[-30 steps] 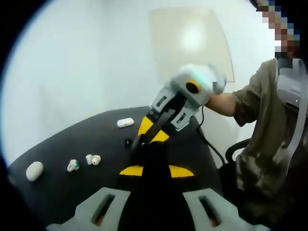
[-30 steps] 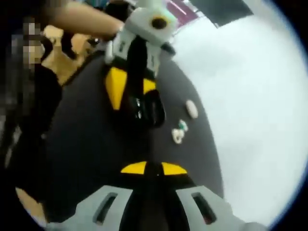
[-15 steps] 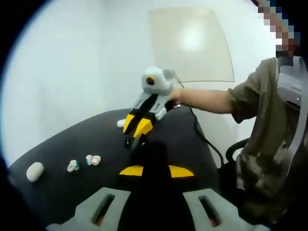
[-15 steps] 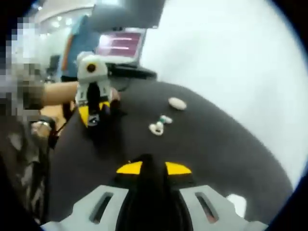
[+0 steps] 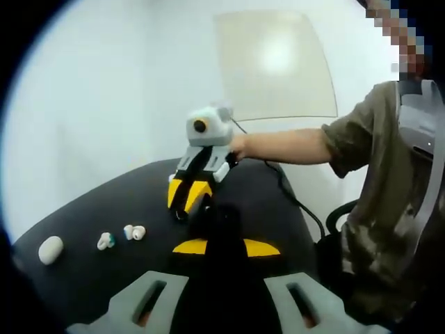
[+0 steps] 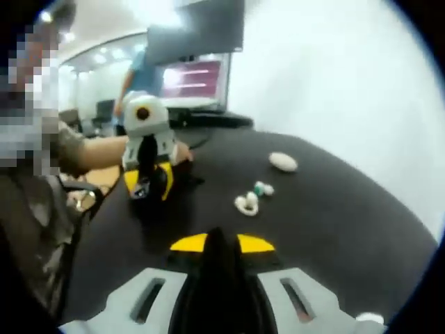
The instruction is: Pick up three earphones and place each one into its charging case using tactile feedback, ensure that each earphone is properly inserted and securely positioned inside the case.
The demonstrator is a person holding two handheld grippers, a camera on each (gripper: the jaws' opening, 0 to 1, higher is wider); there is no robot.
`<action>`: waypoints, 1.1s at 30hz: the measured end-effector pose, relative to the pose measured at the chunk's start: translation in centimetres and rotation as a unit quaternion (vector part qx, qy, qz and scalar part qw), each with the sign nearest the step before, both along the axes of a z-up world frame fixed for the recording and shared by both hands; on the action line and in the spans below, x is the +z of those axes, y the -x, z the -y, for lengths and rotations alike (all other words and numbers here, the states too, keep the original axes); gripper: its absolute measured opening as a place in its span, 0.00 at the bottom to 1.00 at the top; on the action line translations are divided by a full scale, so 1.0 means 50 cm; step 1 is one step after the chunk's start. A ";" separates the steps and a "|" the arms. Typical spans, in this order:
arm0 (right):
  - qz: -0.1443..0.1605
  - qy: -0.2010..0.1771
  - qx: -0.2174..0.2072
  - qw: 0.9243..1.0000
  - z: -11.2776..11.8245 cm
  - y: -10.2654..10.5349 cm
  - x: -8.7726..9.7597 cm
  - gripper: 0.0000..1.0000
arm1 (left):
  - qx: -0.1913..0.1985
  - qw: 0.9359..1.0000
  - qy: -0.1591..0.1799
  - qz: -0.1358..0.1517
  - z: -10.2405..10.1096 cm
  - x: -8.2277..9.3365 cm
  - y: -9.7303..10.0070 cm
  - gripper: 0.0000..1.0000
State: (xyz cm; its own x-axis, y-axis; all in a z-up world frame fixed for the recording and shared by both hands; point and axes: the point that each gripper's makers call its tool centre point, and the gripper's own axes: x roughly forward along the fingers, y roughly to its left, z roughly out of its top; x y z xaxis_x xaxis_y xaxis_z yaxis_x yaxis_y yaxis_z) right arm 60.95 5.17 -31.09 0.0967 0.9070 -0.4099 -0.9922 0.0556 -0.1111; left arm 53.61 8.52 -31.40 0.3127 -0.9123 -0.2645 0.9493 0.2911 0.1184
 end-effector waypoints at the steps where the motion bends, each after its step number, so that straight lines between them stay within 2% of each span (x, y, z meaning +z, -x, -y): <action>1: 0.003 0.004 0.005 1.000 -0.002 0.004 0.000 0.16 | 0.000 1.000 0.000 0.000 0.000 0.000 0.000 0.14; 6: 0.007 0.018 0.021 1.000 -0.015 0.013 -0.007 0.16 | 0.000 1.000 0.000 0.001 0.000 0.000 0.002 0.14; 10: -0.009 0.022 0.026 0.999 -0.021 0.029 -0.012 0.15 | 0.000 1.000 0.000 -0.001 0.000 0.000 0.001 0.14; 12: -0.007 0.017 -0.002 1.000 -0.014 0.018 -0.004 0.11 | 0.000 1.000 0.000 0.000 0.000 0.000 0.001 0.14; 13: -0.017 0.005 -0.017 1.000 -0.012 0.017 0.004 0.11 | 0.000 1.000 0.000 0.000 0.000 0.000 0.001 0.14; 16: -0.025 -0.003 -0.025 0.999 0.003 0.025 0.015 0.11 | 0.000 1.000 0.000 0.000 0.000 0.000 0.000 0.14; 18: -0.013 -0.002 -0.041 0.999 0.018 0.022 0.023 0.11 | 0.000 1.000 0.000 0.000 0.000 0.000 0.000 0.14; 20: -0.009 -0.011 -0.075 0.997 0.035 0.014 0.041 0.11 | 0.000 1.000 0.000 0.000 0.000 0.000 0.000 0.14; 21: -0.006 -0.010 -0.105 0.994 0.045 0.002 0.047 0.11 | 0.000 1.000 0.000 0.000 0.000 0.000 0.000 0.14; 22: 0.013 0.007 -0.128 0.992 0.057 -0.007 0.048 0.11 | 0.001 1.000 0.000 0.000 0.000 0.000 0.000 0.14; 25: 0.104 0.070 -0.163 0.979 0.073 -0.014 0.046 0.11 | 0.001 1.000 0.000 -0.001 0.001 0.000 -0.001 0.14; 26: 0.122 0.087 -0.166 0.975 0.074 -0.012 0.043 0.11 | 0.001 1.000 0.000 -0.002 0.001 0.000 -0.002 0.14; 27: 0.152 0.120 -0.160 0.968 0.072 -0.006 0.035 0.11 | 0.001 1.000 0.000 -0.001 0.001 0.000 -0.002 0.14; 28: 0.188 0.152 -0.157 0.958 0.071 -0.003 0.028 0.11 | 0.001 1.000 0.000 0.000 0.000 0.000 -0.002 0.14; 29: 0.230 0.193 -0.146 0.943 0.067 0.005 0.018 0.11 | 0.001 1.000 0.000 -0.001 0.000 0.000 -0.002 0.14; 31: 0.273 0.237 -0.125 0.924 0.056 0.021 0.004 0.11 | 0.001 1.000 0.000 -0.002 0.000 0.000 -0.002 0.14; 32: 0.284 0.255 -0.113 0.917 0.052 0.030 -0.005 0.11 | 0.001 1.000 0.000 -0.002 -0.001 0.000 -0.002 0.14; 33: 0.282 0.265 -0.099 0.917 0.044 0.042 -0.016 0.11 | 0.001 1.000 0.000 -0.002 -0.001 0.000 -0.002 0.14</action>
